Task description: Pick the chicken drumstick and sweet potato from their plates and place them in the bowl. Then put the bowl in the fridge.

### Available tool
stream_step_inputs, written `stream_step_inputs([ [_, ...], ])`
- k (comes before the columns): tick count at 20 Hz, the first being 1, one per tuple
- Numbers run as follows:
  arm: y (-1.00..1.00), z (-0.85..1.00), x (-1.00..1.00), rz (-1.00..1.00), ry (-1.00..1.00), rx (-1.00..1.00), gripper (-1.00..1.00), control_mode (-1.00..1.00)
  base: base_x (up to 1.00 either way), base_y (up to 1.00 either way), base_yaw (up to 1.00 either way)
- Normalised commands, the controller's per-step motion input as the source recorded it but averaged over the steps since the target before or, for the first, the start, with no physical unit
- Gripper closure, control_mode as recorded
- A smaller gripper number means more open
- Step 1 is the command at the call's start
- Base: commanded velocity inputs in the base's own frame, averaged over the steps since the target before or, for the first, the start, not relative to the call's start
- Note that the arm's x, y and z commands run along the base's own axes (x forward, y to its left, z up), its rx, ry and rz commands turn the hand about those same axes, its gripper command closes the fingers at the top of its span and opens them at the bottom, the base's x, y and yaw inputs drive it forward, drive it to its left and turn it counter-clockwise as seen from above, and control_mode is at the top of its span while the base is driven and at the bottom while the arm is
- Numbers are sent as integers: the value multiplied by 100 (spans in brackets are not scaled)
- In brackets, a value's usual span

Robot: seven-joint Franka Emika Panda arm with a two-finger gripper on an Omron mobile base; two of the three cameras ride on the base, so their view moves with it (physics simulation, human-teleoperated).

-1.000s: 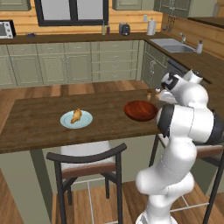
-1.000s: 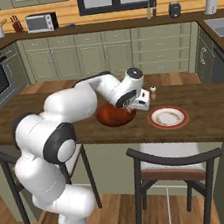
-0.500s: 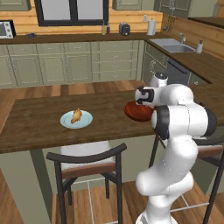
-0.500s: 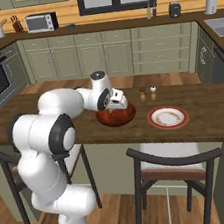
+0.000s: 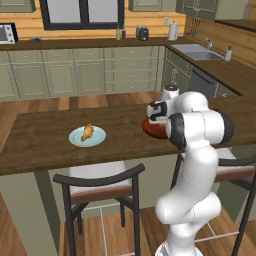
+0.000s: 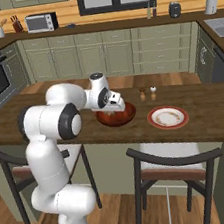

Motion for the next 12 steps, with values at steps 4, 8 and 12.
stream_step_inputs([
  [4, 0, -33, 0, 0, 3, 0, 100, -100, 0, 0, 0],
  [8, 7, -28, 0, 0, 3, 0, -100, -100, 0, 0, 0],
  [12, 6, -9, 0, 0, 1, 0, -100, -100, 0, 0, 0],
])
